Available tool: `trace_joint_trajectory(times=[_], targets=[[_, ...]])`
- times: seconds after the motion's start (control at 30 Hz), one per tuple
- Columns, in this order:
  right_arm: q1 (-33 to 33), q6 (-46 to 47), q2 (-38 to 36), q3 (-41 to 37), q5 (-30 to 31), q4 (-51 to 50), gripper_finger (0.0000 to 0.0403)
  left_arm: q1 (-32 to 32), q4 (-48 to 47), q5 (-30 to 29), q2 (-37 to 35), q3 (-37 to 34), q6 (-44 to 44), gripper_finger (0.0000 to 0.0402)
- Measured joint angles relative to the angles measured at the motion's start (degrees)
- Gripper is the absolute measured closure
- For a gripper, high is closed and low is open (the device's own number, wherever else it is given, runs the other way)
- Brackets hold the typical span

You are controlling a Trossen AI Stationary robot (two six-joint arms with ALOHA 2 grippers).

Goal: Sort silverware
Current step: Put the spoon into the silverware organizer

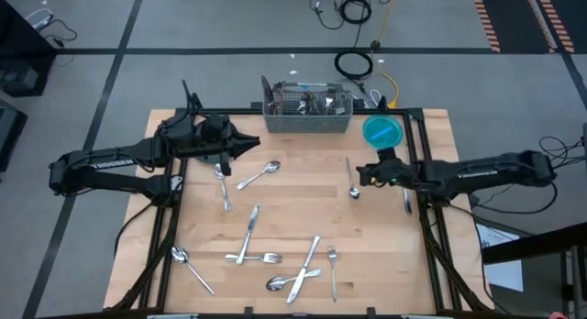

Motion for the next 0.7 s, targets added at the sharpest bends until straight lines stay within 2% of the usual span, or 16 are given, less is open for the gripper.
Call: trace_joint_trajectory(times=[0.1,0.4,0.7], targets=[[0.0,0.2,6.1,2.9,0.0,-6.0,0.019,0.0,-0.3,0.0,0.0,0.0,0.0,0.0366],[0.0,-3.1,21.4,13.6,0.2,-9.9,0.019,0.0,-1.6,0.0,0.0,0.0,0.0,0.0366],[0.4,-0.4,31.0,14.4,-4.7,-10.2,0.019,0.0,-2.2,1.2,0.0,0.0,0.0,0.0366]])
